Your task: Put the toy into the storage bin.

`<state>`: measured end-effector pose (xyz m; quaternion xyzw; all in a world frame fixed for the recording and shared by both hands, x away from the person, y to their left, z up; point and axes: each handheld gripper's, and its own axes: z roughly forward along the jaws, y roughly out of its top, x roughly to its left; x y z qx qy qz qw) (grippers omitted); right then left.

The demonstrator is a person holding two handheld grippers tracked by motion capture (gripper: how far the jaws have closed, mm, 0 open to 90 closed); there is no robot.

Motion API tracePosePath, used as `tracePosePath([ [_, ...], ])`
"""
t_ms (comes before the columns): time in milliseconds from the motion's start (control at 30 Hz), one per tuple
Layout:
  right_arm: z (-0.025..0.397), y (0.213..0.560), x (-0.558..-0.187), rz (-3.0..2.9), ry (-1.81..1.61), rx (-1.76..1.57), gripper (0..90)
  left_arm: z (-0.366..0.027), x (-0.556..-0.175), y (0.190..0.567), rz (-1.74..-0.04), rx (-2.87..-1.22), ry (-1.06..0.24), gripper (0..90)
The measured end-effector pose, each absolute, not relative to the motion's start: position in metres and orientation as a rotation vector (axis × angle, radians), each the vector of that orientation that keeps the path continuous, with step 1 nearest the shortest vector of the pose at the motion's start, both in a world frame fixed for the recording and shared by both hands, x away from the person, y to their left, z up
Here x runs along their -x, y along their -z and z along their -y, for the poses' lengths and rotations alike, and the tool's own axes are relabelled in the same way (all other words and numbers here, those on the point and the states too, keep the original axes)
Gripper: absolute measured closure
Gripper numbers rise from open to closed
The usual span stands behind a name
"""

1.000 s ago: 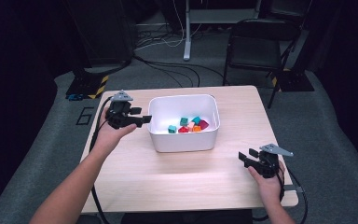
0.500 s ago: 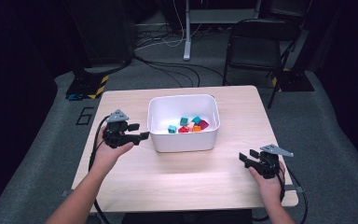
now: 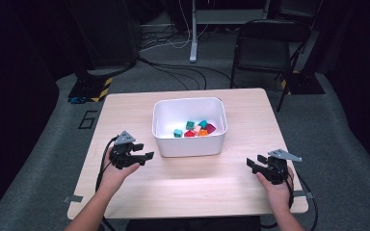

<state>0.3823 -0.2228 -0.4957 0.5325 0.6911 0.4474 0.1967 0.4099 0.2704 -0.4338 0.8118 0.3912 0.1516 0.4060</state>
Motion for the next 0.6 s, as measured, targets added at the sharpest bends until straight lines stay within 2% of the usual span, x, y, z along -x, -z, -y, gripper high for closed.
tracePosePath([
  [167, 0.222, 0.495, -0.382, -1.935, -1.252, -1.484, 44.2, -0.269, -0.409, 0.446, -0.971, -2.072, -0.415, 39.6],
  [433, 0.22, 0.496, -0.383, -1.948, -1.237, -1.472, 44.2, -0.276, -0.409, 0.481, -1.029, -2.057, -0.397, 39.8],
  [600, 0.219, 0.496, -0.383, -1.953, -1.239, -1.467, 44.2, -0.282, -0.412, 0.49, -1.074, -2.06, -0.373, 39.9],
])
